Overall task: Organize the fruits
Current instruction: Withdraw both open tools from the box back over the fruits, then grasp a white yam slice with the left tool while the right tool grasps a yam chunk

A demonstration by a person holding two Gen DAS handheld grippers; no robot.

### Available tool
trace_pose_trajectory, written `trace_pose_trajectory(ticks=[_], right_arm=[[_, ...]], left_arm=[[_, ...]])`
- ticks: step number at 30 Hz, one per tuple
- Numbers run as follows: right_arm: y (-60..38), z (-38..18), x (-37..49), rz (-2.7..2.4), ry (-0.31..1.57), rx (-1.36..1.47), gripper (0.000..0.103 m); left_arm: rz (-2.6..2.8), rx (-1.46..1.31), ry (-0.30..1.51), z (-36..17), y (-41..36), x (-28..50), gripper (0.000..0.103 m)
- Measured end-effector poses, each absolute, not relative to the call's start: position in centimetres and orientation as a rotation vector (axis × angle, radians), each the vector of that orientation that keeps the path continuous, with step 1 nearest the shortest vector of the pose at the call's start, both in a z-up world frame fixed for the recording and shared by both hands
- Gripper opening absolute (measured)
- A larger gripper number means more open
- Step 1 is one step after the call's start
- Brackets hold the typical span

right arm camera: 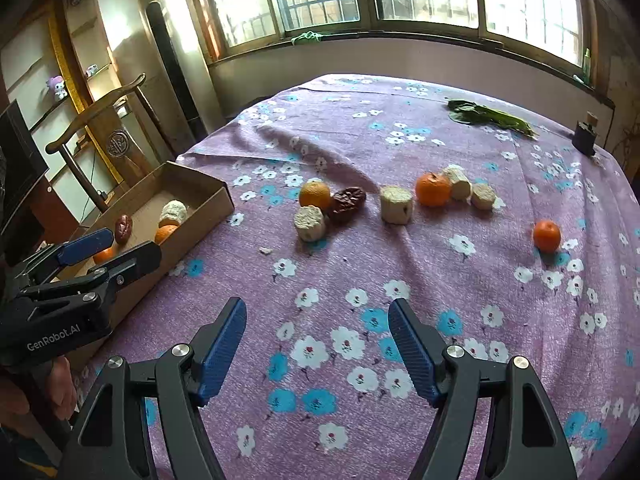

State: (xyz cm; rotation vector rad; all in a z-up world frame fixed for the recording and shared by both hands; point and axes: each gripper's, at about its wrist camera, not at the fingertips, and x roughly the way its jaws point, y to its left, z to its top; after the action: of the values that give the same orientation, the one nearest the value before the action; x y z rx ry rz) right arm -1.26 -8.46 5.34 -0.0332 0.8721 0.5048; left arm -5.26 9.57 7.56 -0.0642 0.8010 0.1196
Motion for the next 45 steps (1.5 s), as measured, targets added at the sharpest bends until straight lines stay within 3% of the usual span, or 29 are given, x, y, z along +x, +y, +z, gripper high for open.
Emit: trace_pose_trajectory(ticks=[36,37,39,44,45], right_arm=[[-13.6,3.6,3.2,0.434,0.902,-0.002,0.084],[-13.6,3.7,3.4,0.436,0.902,-0.003,0.084],[-13.5,3.9,4.0,0.438,0.9,-0.006,0.084],[-12.4,4.0,6.2,0.467,0.883,0.007,0.084],[-11.9,3.9,6.7,0.468,0.886,-0.006,0.083]], left_arm=[[-0.005,-0.046,0.927,1.5,4.3,6.5,0.082],[-0.006,-0.043,0.932,1.3,4.3,6.7,0.08],[-0.01,-0.04,0.949,0.8,4.4,7.0,0.054],[-0.027,-0.03,0.944,0.8,4.5,7.1,0.028],[-0.03,-0.037,0.948,0.8,4.6,7.1,0.027]])
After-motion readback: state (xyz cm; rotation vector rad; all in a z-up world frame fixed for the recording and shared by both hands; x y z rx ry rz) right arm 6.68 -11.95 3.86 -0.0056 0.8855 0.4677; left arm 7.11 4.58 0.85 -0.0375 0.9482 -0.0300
